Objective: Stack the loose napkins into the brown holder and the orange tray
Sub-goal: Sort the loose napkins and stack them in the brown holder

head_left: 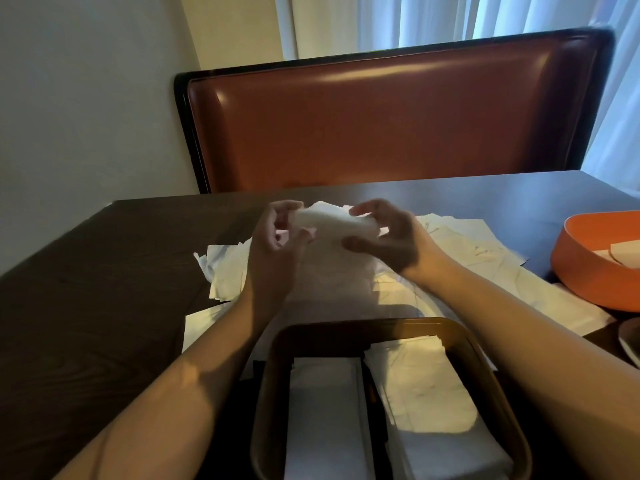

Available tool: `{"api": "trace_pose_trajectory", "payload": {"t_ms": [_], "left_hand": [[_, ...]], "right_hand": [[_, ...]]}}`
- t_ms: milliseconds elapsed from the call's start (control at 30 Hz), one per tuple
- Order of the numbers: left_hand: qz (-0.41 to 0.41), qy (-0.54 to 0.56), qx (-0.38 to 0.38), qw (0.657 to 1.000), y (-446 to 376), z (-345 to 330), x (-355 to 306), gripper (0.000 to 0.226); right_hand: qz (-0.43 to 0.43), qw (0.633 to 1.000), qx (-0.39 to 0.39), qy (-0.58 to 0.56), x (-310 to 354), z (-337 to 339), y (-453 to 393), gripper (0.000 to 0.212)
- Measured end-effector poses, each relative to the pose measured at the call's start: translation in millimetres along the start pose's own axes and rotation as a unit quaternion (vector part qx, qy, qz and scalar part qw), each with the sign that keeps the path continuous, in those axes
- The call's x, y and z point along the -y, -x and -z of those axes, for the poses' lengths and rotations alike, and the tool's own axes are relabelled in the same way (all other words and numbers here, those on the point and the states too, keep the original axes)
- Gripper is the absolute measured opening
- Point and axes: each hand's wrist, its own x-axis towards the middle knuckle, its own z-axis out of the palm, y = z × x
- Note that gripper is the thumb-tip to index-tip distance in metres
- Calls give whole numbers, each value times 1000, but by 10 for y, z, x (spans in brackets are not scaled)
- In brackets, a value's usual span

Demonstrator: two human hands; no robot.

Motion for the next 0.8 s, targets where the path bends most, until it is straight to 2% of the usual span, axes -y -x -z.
{"api": "trace_pose_trajectory", "payload": {"t_ms": [100,167,333,400,533,600,700,800], "left_hand": [[21,-16,11,1000,-4,-41,42,52],[30,-10,12,999,-16,-61,28,54],[27,-85,53,995,-18,-92,43,29],[16,-76,47,996,-13,-85,24,19],[22,-23,55,998,24,-54,-42,37],[25,-15,80,996,48,-55,-44,39],[13,-29,96,995,57,-49,-36,41],[-10,-16,92,996,45,-25,-44,36]], "right_hand": [[-49,997,13,-55,-52,-16,12,55],[-51,996,4,-72,-60,-22,-9,52],[-36,997,-2,-72,-111,-81,-14,33],[-13,999,7,-51,-120,-75,-16,27],[-18,998,45,-48,-123,-70,-25,47],[-3,998,65,2,-145,-108,-1,54],[47,995,37,78,-197,-149,24,43],[38,999,15,35,-190,-134,33,29]]}}
